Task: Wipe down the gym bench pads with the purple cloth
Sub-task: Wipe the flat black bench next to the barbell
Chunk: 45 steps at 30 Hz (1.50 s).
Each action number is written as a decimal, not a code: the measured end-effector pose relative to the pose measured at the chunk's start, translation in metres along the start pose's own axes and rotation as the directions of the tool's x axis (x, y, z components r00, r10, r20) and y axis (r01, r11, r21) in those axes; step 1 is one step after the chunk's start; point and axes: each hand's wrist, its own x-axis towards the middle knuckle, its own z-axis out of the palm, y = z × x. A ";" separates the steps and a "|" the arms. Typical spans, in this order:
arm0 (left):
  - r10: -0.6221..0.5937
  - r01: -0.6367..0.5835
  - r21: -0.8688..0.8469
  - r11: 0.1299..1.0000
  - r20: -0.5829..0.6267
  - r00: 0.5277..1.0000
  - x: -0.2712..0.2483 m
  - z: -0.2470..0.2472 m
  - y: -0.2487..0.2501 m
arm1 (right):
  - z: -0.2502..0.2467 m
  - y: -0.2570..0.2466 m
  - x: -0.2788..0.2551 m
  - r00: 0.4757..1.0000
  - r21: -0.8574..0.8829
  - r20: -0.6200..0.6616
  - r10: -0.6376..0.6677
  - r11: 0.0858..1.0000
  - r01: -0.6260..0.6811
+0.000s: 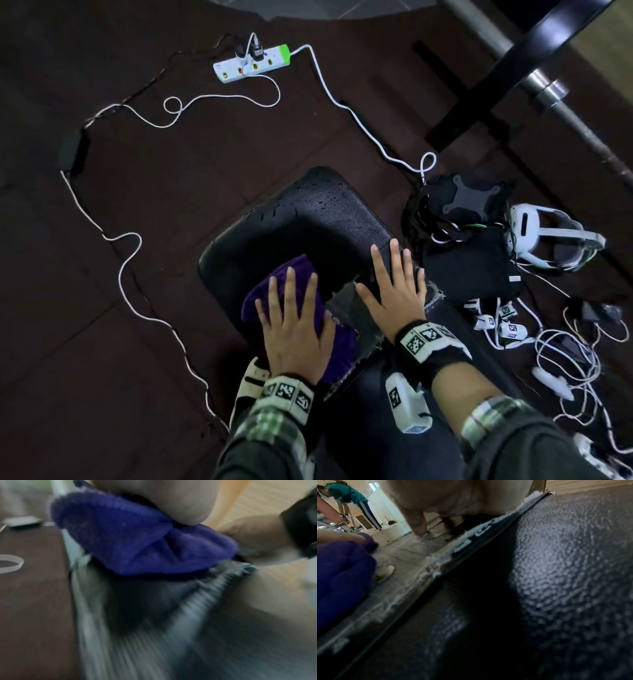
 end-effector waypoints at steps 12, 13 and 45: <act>-0.275 0.254 -0.124 0.959 -0.192 0.942 0.061 -0.018 -0.061 | -0.014 -0.004 0.002 0.978 0.105 -0.140 0.154 0.985 -0.140; -0.264 0.245 -0.118 0.962 -0.200 0.943 0.048 -0.015 -0.057 | -0.015 -0.003 0.003 0.971 0.123 -0.127 0.201 0.975 -0.186; 0.257 -0.261 0.043 0.964 0.086 0.963 0.068 -0.018 -0.018 | -0.017 -0.002 0.014 0.956 0.066 0.023 0.293 0.953 -0.294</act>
